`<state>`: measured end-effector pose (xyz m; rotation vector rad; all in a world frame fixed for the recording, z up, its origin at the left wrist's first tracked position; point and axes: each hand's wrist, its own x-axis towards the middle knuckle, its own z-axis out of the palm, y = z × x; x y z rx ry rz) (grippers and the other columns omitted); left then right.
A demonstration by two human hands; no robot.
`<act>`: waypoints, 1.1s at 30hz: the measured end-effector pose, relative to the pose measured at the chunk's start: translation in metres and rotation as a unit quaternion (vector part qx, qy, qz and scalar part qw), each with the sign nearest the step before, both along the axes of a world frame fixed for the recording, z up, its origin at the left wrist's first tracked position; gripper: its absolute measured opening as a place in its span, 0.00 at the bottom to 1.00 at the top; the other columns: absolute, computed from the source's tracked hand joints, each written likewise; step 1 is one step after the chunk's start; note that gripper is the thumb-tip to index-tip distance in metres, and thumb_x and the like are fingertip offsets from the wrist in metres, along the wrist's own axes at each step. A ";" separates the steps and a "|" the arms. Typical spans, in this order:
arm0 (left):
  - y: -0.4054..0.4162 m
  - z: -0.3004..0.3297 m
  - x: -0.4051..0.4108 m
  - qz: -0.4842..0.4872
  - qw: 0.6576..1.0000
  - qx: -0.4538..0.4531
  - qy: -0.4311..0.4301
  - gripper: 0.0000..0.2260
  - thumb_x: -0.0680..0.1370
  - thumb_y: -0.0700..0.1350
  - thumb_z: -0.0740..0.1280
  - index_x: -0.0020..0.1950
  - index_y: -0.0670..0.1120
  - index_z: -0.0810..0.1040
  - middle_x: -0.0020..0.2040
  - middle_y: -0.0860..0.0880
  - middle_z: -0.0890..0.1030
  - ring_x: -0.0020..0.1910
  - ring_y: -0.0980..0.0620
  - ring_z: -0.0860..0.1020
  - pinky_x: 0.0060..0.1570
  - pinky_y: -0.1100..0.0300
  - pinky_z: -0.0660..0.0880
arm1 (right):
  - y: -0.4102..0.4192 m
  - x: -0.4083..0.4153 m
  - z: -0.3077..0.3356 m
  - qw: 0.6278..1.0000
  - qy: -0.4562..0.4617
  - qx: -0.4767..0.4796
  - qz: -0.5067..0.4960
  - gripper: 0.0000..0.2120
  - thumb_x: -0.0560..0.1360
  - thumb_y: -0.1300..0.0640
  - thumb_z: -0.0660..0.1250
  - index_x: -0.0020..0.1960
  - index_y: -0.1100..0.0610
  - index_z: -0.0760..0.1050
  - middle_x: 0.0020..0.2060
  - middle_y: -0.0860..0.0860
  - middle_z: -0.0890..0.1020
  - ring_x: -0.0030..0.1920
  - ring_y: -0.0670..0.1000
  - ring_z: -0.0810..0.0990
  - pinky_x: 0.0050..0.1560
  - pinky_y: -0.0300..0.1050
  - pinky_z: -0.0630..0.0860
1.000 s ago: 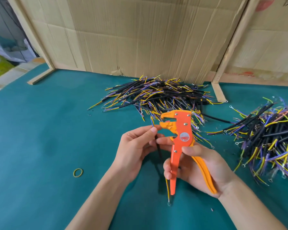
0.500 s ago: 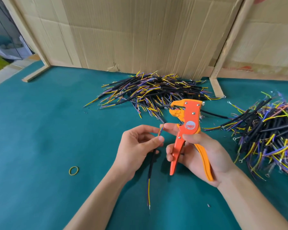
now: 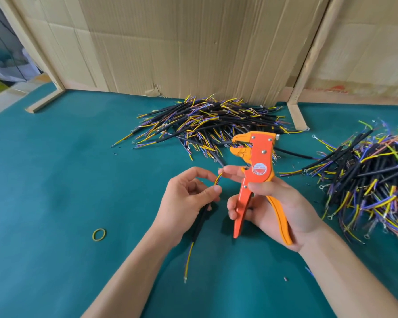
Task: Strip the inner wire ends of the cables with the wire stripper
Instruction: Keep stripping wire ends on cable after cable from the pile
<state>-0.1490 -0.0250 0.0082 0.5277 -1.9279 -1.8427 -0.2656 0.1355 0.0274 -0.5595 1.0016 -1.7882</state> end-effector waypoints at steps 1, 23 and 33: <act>0.000 0.000 0.000 0.001 1.000 0.003 0.001 0.05 0.76 0.42 0.75 0.46 0.50 0.81 0.36 0.41 0.83 0.30 0.49 0.74 0.37 0.59 0.73 | 0.000 0.000 0.000 1.000 0.001 0.001 -0.002 0.28 0.69 0.58 0.71 0.68 0.67 0.75 0.68 0.61 0.78 0.41 0.61 0.80 0.44 0.55 0.78; 0.001 0.004 -0.001 -0.018 0.994 0.111 0.003 0.04 0.80 0.35 0.68 0.47 0.40 0.75 0.37 0.44 0.80 0.37 0.53 0.81 0.37 0.65 0.76 | -0.005 0.006 0.005 0.999 0.019 0.045 0.021 0.24 0.72 0.61 0.70 0.67 0.64 0.77 0.45 0.64 0.81 0.41 0.64 0.80 0.45 0.57 0.78; -0.009 0.010 0.003 -0.062 0.968 0.242 0.014 0.07 0.75 0.38 0.69 0.51 0.39 0.80 0.42 0.47 0.82 0.45 0.53 0.84 0.44 0.66 0.79 | -0.004 0.007 0.007 0.998 0.011 0.056 0.015 0.22 0.73 0.61 0.68 0.66 0.63 0.78 0.41 0.68 0.79 0.41 0.65 0.79 0.44 0.55 0.79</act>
